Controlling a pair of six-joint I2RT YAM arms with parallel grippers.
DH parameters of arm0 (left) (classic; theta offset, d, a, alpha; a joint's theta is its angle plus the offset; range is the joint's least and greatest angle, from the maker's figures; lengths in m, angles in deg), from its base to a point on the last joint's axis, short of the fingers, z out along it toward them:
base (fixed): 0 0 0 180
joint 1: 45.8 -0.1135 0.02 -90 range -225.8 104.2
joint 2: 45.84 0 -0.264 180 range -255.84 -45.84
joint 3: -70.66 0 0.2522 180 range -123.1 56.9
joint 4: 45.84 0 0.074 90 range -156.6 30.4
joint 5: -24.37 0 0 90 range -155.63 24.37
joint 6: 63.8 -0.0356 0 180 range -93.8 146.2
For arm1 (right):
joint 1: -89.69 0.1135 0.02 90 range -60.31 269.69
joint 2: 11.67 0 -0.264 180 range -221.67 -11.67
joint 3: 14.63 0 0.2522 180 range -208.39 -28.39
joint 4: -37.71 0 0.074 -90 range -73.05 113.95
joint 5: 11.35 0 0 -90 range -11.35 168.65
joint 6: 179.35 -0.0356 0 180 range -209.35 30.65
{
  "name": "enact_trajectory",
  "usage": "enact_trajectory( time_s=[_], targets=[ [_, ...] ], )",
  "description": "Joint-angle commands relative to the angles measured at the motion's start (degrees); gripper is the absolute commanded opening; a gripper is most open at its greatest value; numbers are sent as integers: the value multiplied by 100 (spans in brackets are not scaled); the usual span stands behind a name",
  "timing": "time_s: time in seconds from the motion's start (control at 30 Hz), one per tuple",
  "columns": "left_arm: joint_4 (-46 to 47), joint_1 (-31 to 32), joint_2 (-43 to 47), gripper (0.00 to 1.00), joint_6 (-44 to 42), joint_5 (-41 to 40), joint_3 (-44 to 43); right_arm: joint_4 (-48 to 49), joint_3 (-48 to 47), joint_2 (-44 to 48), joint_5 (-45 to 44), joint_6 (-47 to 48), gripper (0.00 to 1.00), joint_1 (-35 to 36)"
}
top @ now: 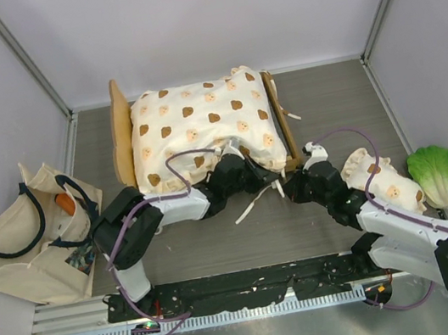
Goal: Set up the pet bed
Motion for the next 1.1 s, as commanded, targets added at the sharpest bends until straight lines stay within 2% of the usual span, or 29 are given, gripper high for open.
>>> enact_trajectory(
  time_s=[0.0, 0.43, 1.07],
  targets=[
    [673, -101, -203, 0, 61, -344, -218, -13, 48, 196, 206, 100, 1, -13],
    [322, -128, -493, 0, -255, -1205, -780, 13, 225, 705, 935, -14, 1, -13],
    [-170, 4, -238, 0, -518, -2040, -596, 435, 119, 1057, 1041, -348, 1, -13]
  ],
)
